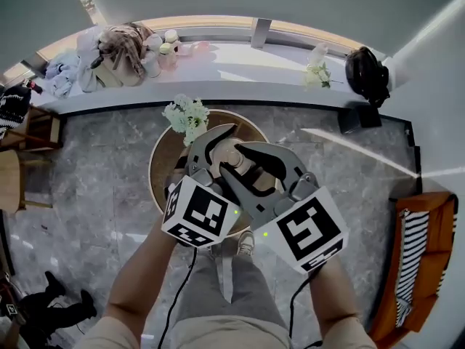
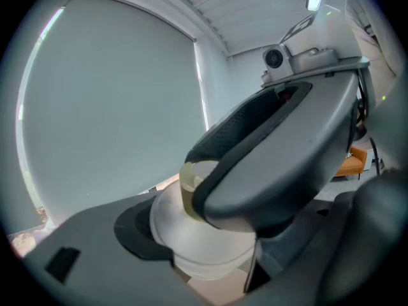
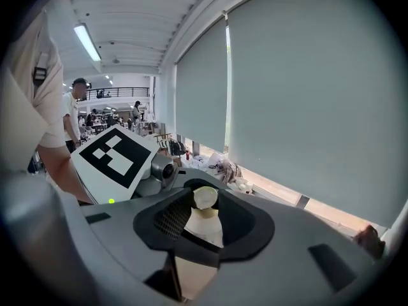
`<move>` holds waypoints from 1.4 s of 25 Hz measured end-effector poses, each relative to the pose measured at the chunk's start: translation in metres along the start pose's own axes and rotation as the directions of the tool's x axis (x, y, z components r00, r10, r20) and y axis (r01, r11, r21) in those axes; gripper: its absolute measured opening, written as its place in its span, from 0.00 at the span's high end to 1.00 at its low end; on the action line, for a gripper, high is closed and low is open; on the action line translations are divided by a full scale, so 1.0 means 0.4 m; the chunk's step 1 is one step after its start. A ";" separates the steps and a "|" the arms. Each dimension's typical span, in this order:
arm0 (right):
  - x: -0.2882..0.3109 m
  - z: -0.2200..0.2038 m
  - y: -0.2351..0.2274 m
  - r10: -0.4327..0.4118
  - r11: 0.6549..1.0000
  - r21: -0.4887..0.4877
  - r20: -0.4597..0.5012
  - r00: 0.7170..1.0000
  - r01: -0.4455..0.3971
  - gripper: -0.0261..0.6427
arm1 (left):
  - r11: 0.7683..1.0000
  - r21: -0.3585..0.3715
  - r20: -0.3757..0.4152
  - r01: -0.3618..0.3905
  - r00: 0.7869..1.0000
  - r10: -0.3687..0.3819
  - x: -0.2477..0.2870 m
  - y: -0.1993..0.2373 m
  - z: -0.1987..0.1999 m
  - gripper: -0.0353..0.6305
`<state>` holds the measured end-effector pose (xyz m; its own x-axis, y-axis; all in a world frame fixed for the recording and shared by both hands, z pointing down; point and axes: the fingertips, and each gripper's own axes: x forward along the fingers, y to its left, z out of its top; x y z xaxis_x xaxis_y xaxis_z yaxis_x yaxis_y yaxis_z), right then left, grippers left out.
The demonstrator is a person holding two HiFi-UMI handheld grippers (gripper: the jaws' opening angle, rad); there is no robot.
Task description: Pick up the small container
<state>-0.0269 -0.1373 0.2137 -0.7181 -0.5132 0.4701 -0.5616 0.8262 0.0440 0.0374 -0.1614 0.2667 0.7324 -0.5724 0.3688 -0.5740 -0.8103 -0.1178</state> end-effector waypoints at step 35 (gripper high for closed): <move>-0.375 0.282 0.305 0.065 0.989 -0.141 0.083 0.994 -0.052 0.77 | 0.999 0.036 0.038 -0.017 0.999 0.016 -0.372 -0.236 0.331 0.42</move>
<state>-0.0338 0.0142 0.0491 -0.7845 -0.4762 0.3973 -0.4595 0.8766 0.1434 0.0311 -0.0162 0.1008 0.7366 -0.5894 0.3318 -0.5729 -0.8044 -0.1573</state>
